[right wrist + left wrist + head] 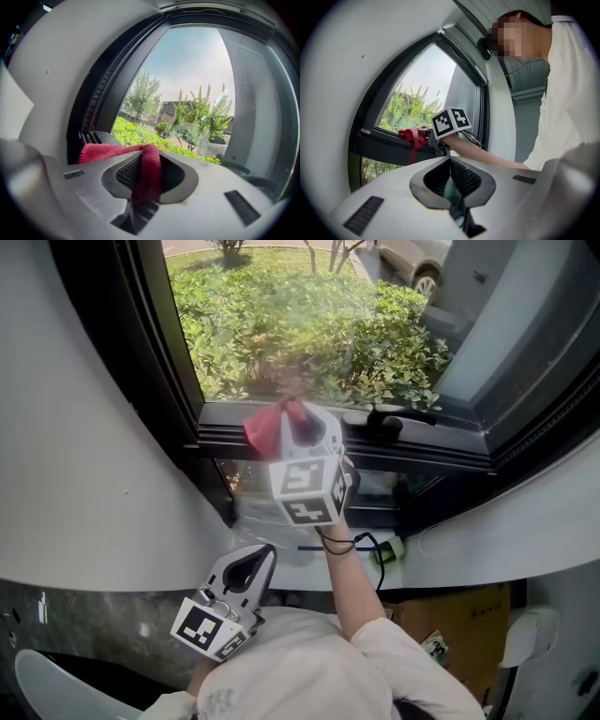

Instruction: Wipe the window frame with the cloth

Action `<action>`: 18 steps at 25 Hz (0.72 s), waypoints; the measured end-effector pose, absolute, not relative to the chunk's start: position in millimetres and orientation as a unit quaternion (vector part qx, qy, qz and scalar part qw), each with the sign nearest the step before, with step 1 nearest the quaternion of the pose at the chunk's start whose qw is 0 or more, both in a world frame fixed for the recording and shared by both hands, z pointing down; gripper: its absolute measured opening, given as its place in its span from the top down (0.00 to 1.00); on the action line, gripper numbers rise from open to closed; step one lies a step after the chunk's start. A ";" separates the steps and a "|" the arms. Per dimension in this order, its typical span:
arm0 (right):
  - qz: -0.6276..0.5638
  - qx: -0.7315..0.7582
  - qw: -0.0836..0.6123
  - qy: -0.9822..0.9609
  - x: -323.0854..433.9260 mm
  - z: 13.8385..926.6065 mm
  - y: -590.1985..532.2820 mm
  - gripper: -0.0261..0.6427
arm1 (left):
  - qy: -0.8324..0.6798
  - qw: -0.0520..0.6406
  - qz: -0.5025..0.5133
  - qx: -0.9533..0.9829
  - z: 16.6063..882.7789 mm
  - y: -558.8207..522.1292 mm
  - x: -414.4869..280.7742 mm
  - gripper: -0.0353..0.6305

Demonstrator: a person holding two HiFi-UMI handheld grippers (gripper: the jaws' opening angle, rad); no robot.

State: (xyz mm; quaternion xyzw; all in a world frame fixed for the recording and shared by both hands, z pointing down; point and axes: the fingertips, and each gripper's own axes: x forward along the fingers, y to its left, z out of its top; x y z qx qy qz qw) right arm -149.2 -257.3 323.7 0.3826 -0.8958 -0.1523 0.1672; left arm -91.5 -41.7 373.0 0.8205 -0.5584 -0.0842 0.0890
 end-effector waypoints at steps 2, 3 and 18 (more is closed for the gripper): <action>-0.152 0.384 0.168 -0.895 -147.7 323.7 -257.9 0.83 | -0.558 0.090 -0.085 0.821 373.2 -41.3 -91.1 0.93; -0.152 0.385 0.168 -0.895 -147.1 323.9 -258.1 0.83 | -0.558 0.090 -0.086 0.820 373.5 -41.1 -90.9 0.93; -0.153 0.386 0.171 -0.893 -139.1 324.6 -260.8 0.83 | -0.558 0.091 -0.088 0.820 374.3 -39.3 -85.0 0.93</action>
